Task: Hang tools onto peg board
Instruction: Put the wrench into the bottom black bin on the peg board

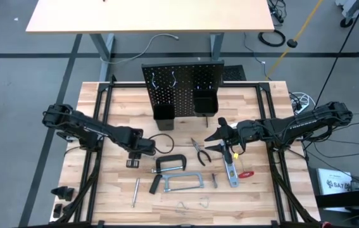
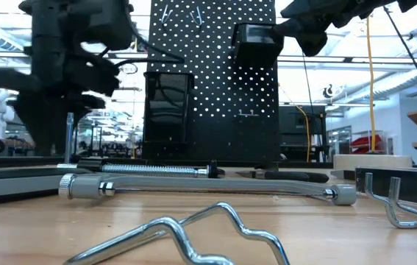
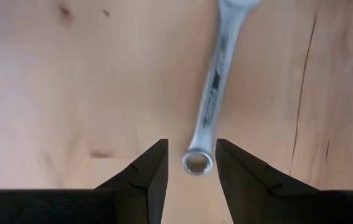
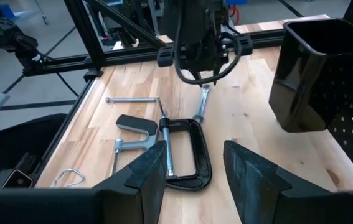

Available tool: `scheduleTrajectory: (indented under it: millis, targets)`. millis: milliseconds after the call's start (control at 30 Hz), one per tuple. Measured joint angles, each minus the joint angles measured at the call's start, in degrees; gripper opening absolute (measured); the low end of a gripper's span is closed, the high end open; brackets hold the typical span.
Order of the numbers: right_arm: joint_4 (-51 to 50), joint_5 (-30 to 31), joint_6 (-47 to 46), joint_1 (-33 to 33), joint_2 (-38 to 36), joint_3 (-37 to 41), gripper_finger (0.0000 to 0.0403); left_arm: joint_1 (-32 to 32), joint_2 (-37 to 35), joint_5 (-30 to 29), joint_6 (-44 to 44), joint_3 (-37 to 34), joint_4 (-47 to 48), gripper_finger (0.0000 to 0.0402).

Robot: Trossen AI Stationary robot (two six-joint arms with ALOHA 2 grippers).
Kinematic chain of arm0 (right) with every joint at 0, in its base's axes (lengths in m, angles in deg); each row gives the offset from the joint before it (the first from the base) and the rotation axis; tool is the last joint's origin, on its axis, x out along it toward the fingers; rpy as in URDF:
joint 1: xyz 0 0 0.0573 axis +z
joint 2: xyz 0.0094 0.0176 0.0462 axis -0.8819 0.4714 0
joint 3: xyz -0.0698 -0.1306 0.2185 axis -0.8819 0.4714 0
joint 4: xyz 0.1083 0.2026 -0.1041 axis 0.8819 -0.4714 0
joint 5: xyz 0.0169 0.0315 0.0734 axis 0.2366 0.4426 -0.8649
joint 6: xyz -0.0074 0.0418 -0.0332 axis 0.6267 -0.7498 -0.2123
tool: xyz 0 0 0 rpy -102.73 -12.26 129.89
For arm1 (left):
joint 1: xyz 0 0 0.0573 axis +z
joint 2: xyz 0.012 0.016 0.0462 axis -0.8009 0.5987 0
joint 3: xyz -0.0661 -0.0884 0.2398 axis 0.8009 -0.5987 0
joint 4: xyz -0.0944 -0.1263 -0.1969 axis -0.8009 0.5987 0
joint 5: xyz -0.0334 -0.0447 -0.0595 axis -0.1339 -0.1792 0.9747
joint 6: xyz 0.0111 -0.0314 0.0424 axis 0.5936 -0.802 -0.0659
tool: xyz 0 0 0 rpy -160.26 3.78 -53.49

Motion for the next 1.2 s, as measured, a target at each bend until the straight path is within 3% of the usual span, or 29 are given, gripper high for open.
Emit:
scheduleTrajectory:
  millis: [233, 467, 800, 1200]
  targets:
    - [-0.4, 0.0, -0.1, 0.0, 0.0, 0.0, 0.0153, -1.5, 0.0, -0.1, -1.8, -5.8, -1.0, 0.0138]
    - [-0.3, 0.0, -0.1, 0.0, 0.0, 0.0, 0.0153, -1.6, 0.0, -1.0, -1.2, -5.5, -2.6, 0.0138]
    - [-0.3, 0.0, -0.1, 0.0, 0.0, 0.0, 0.0153, -1.6, 0.0, -1.6, 7.0, -5.4, -9.2, 0.0138]
    - [-0.3, 0.0, 0.0, 0.0, 0.0, 0.0, 0.0153, -1.6, 0.7, -0.4, 7.0, -7.2, -12.2, 0.0138]
